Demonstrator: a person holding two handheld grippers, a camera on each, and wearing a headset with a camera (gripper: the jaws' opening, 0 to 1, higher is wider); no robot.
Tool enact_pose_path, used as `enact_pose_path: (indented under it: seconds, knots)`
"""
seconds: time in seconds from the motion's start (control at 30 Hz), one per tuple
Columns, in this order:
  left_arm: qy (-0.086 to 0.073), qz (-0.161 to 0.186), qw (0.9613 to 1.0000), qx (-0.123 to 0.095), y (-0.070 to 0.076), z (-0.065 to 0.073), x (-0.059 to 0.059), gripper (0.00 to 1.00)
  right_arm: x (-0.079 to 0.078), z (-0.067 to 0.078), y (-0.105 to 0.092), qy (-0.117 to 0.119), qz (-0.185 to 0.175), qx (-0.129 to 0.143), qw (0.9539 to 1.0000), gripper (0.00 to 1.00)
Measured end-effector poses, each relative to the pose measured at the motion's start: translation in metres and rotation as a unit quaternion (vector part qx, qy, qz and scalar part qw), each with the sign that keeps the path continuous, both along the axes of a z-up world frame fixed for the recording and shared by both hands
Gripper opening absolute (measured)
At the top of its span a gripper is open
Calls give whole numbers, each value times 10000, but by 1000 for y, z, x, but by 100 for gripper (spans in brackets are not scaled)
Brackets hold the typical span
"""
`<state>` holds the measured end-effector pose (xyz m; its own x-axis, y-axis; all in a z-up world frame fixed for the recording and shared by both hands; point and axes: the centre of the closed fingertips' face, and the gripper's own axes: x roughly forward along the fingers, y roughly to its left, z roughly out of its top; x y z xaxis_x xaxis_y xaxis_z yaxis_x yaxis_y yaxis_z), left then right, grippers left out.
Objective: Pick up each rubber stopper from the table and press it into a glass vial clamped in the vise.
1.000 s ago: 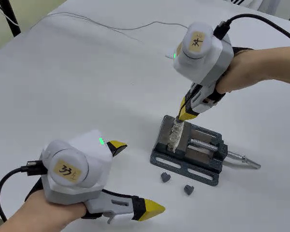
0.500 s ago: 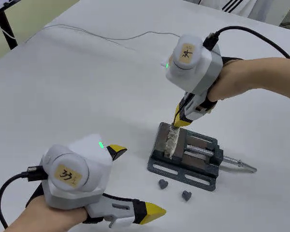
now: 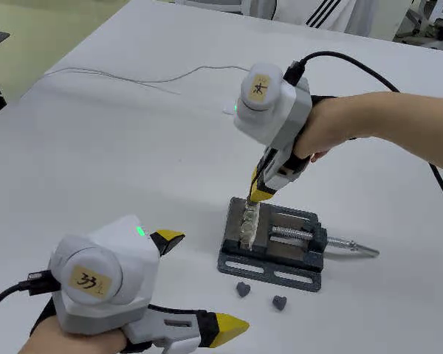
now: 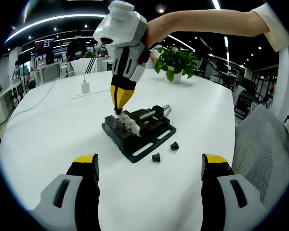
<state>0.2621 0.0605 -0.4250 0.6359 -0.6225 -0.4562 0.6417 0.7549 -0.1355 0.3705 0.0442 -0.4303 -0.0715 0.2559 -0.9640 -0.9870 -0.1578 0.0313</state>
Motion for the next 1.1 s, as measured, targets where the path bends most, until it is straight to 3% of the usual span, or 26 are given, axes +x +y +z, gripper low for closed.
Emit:
enact_pose_path:
  seconds: [0.43, 1.1]
  knots:
    - [-65, 55, 10000, 22, 2, 3, -1, 86, -6, 5, -2, -67, -471, 952, 9943, 0]
    - [-59, 37, 10000, 52, 4, 4, -1, 85, 5, 5, 1, -249, -296, 1183, 9922, 0]
